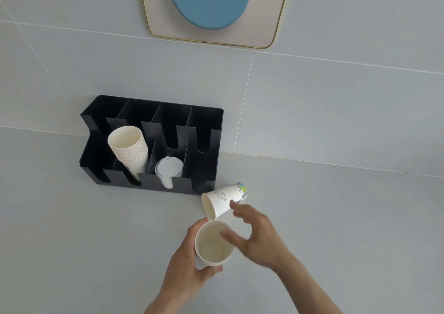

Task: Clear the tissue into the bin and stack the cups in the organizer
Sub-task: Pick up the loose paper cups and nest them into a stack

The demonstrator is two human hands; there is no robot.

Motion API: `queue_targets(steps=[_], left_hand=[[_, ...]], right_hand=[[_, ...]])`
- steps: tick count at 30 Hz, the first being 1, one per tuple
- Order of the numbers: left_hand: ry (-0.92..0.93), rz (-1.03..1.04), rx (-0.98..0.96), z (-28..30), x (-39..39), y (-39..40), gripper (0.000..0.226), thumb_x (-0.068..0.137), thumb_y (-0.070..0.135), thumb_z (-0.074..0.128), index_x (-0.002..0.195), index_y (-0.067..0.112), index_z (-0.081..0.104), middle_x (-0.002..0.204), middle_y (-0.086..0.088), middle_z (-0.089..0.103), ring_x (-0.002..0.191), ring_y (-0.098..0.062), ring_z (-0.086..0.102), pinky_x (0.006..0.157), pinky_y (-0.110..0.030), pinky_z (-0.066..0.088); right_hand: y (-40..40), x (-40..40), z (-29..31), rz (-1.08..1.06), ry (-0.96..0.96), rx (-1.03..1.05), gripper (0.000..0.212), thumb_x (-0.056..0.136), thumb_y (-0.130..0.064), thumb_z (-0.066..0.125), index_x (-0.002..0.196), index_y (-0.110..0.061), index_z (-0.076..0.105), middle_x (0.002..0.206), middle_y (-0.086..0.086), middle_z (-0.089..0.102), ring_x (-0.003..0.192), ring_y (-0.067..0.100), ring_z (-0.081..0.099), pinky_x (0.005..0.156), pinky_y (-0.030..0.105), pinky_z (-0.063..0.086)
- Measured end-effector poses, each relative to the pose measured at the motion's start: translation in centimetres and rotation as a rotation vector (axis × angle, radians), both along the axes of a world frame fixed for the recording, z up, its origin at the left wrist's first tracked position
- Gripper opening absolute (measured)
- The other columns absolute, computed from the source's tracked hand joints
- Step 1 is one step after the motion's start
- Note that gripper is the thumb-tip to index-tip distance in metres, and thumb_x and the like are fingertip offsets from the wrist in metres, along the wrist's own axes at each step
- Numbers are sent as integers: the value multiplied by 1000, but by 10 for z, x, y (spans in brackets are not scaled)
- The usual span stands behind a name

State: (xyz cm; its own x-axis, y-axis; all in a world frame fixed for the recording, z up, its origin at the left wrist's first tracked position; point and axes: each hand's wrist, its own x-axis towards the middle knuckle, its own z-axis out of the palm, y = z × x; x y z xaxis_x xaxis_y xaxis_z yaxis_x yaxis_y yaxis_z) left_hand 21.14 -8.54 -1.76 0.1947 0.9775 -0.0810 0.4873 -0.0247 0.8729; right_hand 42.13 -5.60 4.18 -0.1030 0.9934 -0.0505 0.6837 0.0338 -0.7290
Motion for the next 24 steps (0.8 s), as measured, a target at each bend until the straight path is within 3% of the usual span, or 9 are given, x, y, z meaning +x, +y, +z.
queue_targets(steps=[4, 10, 13, 17, 21, 24], left_hand=[[4, 6, 8, 1, 0, 0, 104, 60, 45, 90, 142, 58, 27, 139, 35, 47, 119, 10, 52, 88, -20, 49], [18, -1, 19, -1, 0, 1, 104, 59, 46, 88, 141, 59, 26, 138, 35, 48, 118, 10, 52, 85, -18, 48], [14, -1, 24, -2, 1, 1, 104, 59, 44, 89, 141, 58, 27, 140, 34, 48, 121, 8, 52, 86, -16, 46], [6, 3, 27, -3, 2, 2, 104, 59, 44, 90, 143, 53, 30, 142, 31, 48, 123, 6, 52, 84, -14, 46], [5, 8, 35, -2, 2, 2, 105, 59, 44, 91, 143, 52, 30, 143, 31, 47, 124, 6, 51, 87, -14, 46], [14, -1, 35, -2, 3, 1, 106, 59, 46, 91, 144, 53, 28, 145, 31, 44, 125, 7, 49, 89, -12, 45]], right_hand=[[46, 3, -7, 46, -284, 50, 68, 91, -26, 72, 152, -20, 42, 151, -1, 53, 132, 24, 54, 106, 38, 45], [84, -18, -36, 320, -550, 64, 85, 84, -4, 73, 157, -17, 30, 163, 1, 36, 152, 22, 28, 121, 36, 27], [86, -24, -49, 376, -609, 52, 91, 84, -11, 78, 159, -17, 25, 166, 1, 30, 153, 24, 27, 121, 40, 30], [80, -25, -57, 364, -778, 122, 87, 87, -37, 73, 157, -21, 23, 157, -3, 40, 136, 29, 42, 106, 43, 42], [71, -20, -62, 324, -811, 162, 71, 88, -34, 69, 149, -19, 36, 133, 2, 51, 125, 31, 47, 109, 42, 39], [64, -11, -58, 237, -724, 139, 66, 82, -36, 73, 139, -19, 45, 127, 1, 51, 119, 27, 52, 105, 37, 41]])
